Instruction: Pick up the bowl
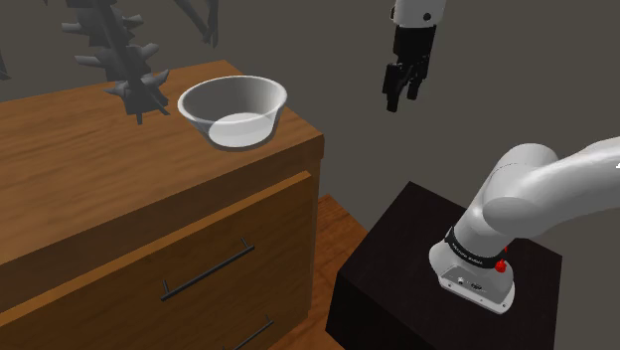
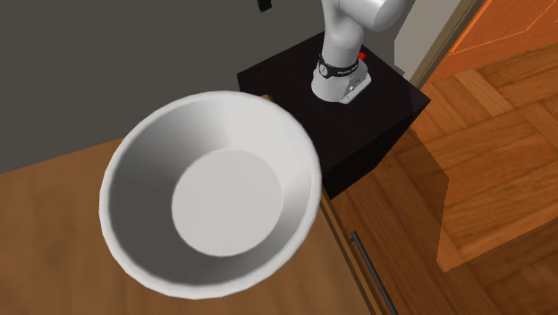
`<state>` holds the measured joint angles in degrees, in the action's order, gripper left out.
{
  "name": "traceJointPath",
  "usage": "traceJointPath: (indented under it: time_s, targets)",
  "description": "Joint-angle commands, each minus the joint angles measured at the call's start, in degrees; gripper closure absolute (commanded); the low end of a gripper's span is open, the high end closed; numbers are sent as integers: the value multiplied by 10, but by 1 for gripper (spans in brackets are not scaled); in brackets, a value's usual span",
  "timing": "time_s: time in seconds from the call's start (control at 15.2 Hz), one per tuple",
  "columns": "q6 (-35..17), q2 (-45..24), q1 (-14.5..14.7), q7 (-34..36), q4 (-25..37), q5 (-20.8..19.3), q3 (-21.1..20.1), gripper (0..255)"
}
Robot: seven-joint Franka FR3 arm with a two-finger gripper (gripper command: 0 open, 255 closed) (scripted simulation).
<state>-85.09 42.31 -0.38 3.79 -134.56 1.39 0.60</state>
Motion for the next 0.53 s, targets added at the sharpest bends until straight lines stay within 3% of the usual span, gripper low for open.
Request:
traceJointPath:
  time_s: [0.0, 0.46]
  targets:
    - [0, 0, 0, 0, 0, 0, 0, 0]
    - [-21, -105, 17, 84, 98, 70, -44, 0]
